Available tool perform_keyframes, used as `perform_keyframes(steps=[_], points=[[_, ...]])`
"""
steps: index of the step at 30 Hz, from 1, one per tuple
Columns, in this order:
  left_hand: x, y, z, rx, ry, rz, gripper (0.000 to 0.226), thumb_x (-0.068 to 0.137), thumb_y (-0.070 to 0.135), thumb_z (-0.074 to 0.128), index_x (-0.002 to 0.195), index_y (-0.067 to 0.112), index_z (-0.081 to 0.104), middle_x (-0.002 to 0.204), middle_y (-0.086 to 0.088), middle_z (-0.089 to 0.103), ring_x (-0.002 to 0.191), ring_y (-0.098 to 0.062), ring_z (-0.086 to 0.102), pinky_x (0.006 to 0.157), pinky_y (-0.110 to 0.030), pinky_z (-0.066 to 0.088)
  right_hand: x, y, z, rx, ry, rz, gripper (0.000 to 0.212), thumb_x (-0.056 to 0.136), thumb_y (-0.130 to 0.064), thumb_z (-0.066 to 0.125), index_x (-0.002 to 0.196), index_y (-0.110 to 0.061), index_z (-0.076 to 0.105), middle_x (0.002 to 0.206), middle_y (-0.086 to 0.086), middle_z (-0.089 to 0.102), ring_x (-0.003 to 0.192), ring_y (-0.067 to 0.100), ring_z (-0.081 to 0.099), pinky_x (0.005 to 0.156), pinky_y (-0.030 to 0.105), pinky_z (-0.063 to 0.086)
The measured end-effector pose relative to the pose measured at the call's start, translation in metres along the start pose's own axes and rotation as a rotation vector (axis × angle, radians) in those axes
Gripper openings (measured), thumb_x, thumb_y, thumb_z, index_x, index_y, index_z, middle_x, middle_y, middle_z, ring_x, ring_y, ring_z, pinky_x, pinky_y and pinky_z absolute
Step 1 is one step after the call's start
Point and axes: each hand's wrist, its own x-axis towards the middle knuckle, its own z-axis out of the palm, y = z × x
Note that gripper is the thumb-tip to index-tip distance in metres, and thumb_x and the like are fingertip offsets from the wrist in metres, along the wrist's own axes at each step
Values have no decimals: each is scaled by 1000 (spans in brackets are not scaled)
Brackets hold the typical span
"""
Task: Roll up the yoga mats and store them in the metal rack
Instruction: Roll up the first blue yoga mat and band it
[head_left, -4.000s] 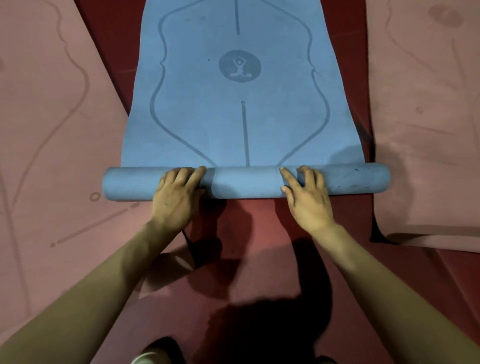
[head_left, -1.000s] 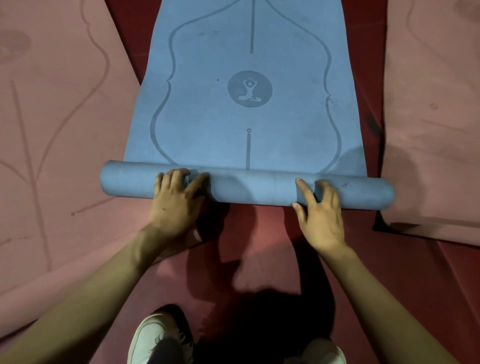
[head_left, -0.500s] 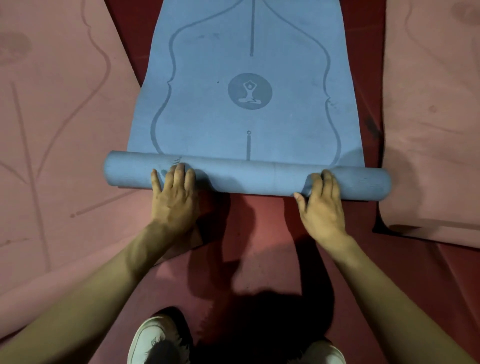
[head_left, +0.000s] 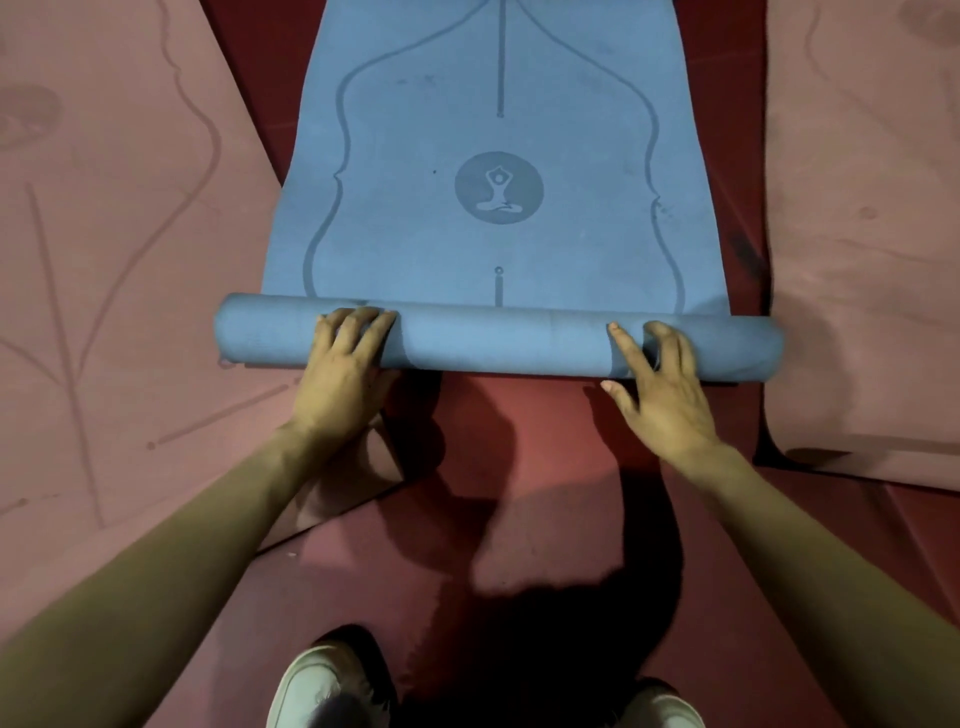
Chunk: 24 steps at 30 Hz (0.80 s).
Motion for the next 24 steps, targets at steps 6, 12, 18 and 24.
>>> perform_keyframes(steps=[6,12,18,24], points=[[18,-5,5,85,-13,46,72,66,31,79,129,6,53,119,-26,55,111,-45,50,96,-65,35,25,-12,2,-81,-58,-33,73,74,-33,76,135,-4,47,131,25,45,123,40,34,102,66,28],[27,-10,2,157,-27,59,74,66,24,85,131,7,53,125,-24,54,114,-44,50,100,-60,32,40,-13,-3,-186,-142,-66,85,72,-35,77,143,-12,37,143,11,39,131,34,32,105,65,20],[38,-16,-3,175,-34,79,77,62,35,86,129,11,56,121,-17,60,110,-40,53,95,-54,35,54,-18,-3,-170,-184,9,83,73,-36,76,142,-17,35,143,7,38,134,26,27,109,57,17],[52,-15,-17,214,-146,59,73,67,45,81,129,18,54,119,-7,62,112,-36,51,89,-51,33,60,-13,-10,-145,-147,-48,77,70,-39,78,136,-17,45,127,9,49,122,29,39,103,46,27]])
